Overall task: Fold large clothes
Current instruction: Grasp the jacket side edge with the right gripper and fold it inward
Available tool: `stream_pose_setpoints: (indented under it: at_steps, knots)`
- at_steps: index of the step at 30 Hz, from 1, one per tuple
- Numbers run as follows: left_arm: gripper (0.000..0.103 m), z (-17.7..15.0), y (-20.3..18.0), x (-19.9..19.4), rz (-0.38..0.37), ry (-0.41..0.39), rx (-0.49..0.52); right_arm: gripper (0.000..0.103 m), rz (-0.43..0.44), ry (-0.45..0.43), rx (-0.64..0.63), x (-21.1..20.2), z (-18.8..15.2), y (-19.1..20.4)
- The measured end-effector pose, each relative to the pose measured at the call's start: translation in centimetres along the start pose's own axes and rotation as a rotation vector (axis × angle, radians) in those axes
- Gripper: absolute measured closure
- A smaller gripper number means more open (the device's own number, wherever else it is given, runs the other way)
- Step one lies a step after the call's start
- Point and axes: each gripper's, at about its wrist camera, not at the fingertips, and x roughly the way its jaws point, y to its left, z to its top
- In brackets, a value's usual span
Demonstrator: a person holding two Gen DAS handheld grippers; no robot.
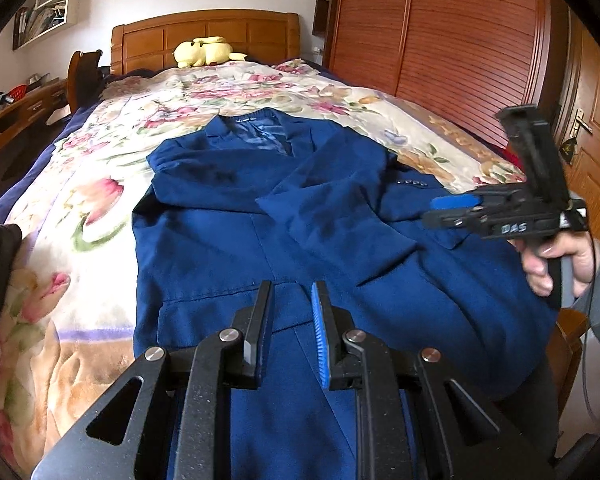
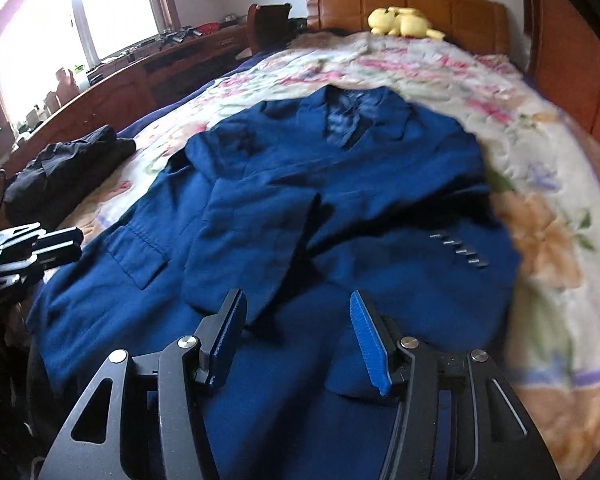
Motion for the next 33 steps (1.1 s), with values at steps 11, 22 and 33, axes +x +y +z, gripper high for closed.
stream_pose_setpoints:
  at_steps: [11,22,33]
  knots:
    - [0.084,-1.8,1.6,0.0,0.014,0.031,-0.026,0.086,0.023,0.111,-0.014,7.2,1.6,2.5]
    - [0.084,-2.6,4.5,-0.8,0.072,0.021,-0.092,0.092,0.215,0.011,-0.143,5.9,2.8,10.1]
    - [0.083,-1.6,3.9,0.6,-0.002,0.037,-0.069,0.051,0.038,0.006,-0.157,3.4,-0.3,8.3]
